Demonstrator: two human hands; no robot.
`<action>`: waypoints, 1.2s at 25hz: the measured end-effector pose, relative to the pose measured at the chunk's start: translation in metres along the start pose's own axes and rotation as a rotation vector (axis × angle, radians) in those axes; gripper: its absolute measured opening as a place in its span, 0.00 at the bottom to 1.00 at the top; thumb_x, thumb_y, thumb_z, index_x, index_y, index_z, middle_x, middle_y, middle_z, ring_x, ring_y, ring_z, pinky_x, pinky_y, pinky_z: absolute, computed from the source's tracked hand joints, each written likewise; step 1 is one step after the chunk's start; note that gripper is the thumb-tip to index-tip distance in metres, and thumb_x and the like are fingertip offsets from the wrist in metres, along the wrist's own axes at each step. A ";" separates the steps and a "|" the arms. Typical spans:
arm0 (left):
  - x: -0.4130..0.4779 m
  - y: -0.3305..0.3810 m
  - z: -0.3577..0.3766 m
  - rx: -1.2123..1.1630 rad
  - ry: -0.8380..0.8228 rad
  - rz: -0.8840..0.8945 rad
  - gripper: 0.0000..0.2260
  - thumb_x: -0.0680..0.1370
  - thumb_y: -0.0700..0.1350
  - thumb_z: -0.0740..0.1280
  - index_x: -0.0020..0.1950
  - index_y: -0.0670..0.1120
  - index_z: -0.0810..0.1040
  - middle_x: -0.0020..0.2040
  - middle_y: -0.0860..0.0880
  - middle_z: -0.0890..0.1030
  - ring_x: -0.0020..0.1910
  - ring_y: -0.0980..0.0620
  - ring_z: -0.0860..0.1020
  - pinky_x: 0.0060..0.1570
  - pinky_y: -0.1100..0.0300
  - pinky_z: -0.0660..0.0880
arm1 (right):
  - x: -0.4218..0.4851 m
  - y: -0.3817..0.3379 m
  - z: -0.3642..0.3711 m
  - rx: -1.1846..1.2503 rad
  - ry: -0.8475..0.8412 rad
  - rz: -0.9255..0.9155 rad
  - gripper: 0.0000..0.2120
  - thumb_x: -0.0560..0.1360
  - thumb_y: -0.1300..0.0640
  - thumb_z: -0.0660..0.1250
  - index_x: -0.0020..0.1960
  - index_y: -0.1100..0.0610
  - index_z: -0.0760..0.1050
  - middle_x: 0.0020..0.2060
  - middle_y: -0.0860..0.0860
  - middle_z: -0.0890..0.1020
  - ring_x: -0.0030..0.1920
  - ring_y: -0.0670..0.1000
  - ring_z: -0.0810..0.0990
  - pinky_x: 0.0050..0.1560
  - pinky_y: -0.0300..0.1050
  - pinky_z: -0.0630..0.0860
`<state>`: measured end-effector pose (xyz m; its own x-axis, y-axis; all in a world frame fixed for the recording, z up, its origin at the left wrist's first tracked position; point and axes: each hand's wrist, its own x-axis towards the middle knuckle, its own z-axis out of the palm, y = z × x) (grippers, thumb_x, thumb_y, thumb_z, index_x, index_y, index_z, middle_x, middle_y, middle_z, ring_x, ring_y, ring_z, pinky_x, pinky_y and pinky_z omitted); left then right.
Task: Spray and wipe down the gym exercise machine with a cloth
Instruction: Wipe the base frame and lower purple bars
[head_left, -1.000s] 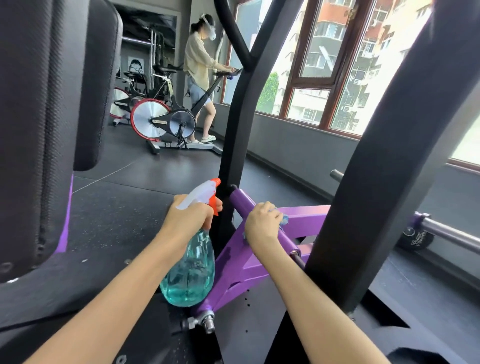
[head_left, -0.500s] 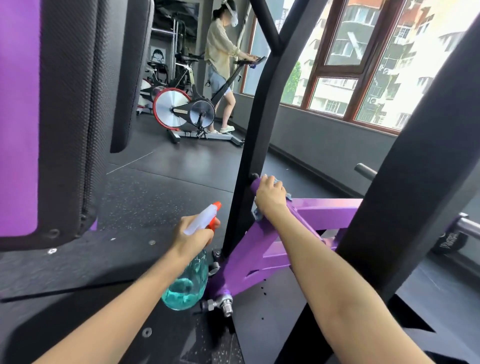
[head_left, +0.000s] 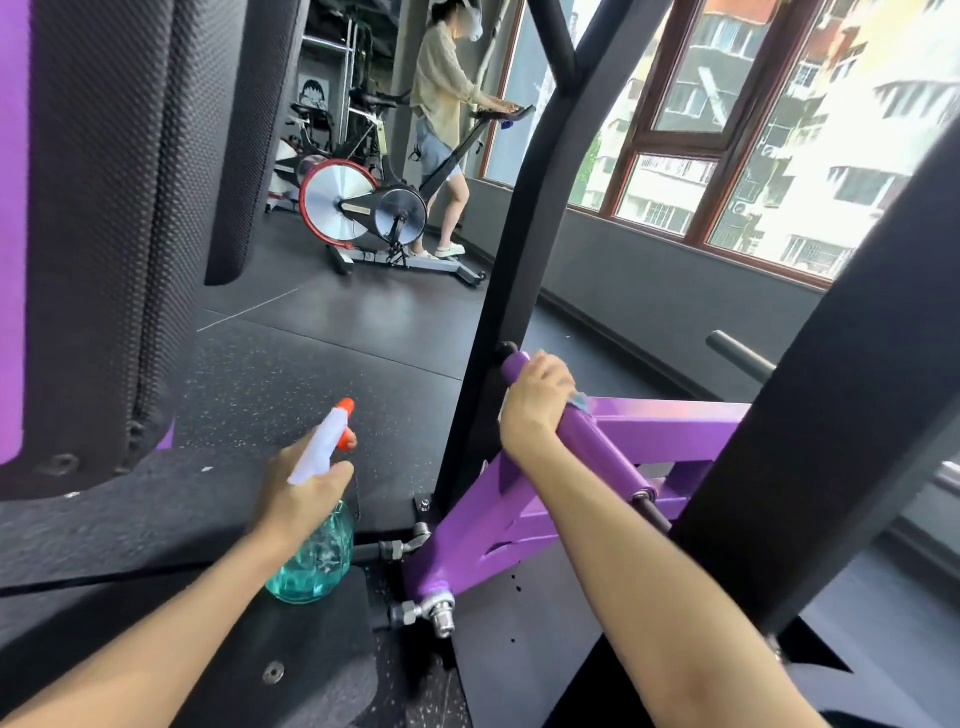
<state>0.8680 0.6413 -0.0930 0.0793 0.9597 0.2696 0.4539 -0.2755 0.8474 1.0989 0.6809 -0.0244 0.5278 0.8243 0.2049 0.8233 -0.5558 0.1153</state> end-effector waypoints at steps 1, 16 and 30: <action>-0.001 -0.001 0.000 0.024 0.008 0.011 0.22 0.73 0.35 0.63 0.64 0.52 0.73 0.45 0.55 0.78 0.36 0.50 0.72 0.44 0.58 0.68 | -0.008 0.001 -0.003 0.018 -0.025 0.057 0.24 0.81 0.59 0.53 0.71 0.71 0.52 0.65 0.66 0.64 0.64 0.64 0.69 0.63 0.57 0.70; -0.007 -0.002 0.007 0.037 0.072 0.016 0.22 0.74 0.36 0.62 0.63 0.57 0.72 0.50 0.57 0.78 0.43 0.47 0.75 0.47 0.59 0.66 | -0.078 0.022 0.104 -0.179 0.388 -0.647 0.21 0.74 0.62 0.66 0.67 0.61 0.70 0.69 0.59 0.68 0.72 0.61 0.63 0.73 0.54 0.58; -0.014 -0.007 0.005 -0.029 0.027 0.076 0.25 0.75 0.38 0.61 0.65 0.62 0.68 0.51 0.57 0.78 0.40 0.49 0.73 0.50 0.54 0.70 | -0.149 0.020 0.163 0.325 0.501 -0.816 0.18 0.72 0.61 0.59 0.59 0.54 0.79 0.59 0.50 0.79 0.62 0.50 0.76 0.65 0.41 0.67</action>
<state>0.8679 0.6297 -0.1046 0.0884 0.9343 0.3453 0.4213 -0.3492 0.8370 1.0708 0.5639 -0.2110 -0.3091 0.7578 0.5746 0.9499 0.2758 0.1472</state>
